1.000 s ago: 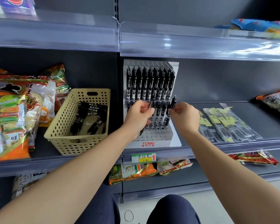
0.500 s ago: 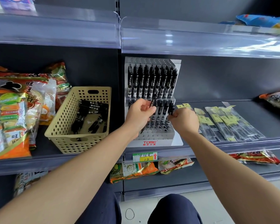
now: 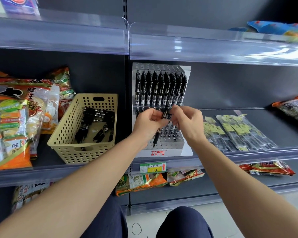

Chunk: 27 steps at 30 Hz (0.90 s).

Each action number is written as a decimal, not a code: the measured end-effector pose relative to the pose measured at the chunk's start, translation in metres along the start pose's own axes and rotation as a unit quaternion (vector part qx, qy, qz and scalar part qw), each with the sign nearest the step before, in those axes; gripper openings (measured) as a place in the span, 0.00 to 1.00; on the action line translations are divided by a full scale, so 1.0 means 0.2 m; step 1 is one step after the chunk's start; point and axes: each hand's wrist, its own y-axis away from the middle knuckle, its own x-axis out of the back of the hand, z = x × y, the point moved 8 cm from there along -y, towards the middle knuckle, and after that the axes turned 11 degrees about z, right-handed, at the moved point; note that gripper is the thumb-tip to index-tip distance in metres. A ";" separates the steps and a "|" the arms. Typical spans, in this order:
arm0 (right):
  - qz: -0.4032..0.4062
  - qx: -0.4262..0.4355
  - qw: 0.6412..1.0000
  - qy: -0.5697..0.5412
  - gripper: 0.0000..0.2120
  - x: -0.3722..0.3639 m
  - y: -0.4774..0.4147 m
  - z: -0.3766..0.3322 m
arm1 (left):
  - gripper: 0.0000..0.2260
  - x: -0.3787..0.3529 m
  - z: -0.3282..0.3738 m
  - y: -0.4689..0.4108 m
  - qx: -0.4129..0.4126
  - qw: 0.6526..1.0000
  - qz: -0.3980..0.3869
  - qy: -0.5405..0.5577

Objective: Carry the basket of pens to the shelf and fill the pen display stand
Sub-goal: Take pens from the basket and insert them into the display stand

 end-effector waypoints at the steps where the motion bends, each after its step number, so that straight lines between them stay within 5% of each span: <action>1: -0.014 0.006 1.000 -0.010 0.17 -0.02 0.01 -0.03 | 0.07 0.00 0.00 0.00 0.001 1.000 0.003 0.005; 6: -0.006 0.037 0.998 0.050 0.07 -0.03 -0.01 -0.09 | 0.10 0.01 0.03 0.01 -0.006 1.000 0.007 0.020; 16: 0.098 0.105 0.973 0.183 0.09 0.12 -0.08 -0.12 | 0.07 0.08 -0.04 -0.03 -0.009 0.997 0.029 -0.068; 27: 0.121 0.106 0.959 0.235 0.12 0.11 -0.10 -0.04 | 0.06 0.12 -0.06 -0.03 -0.056 0.981 0.012 -0.184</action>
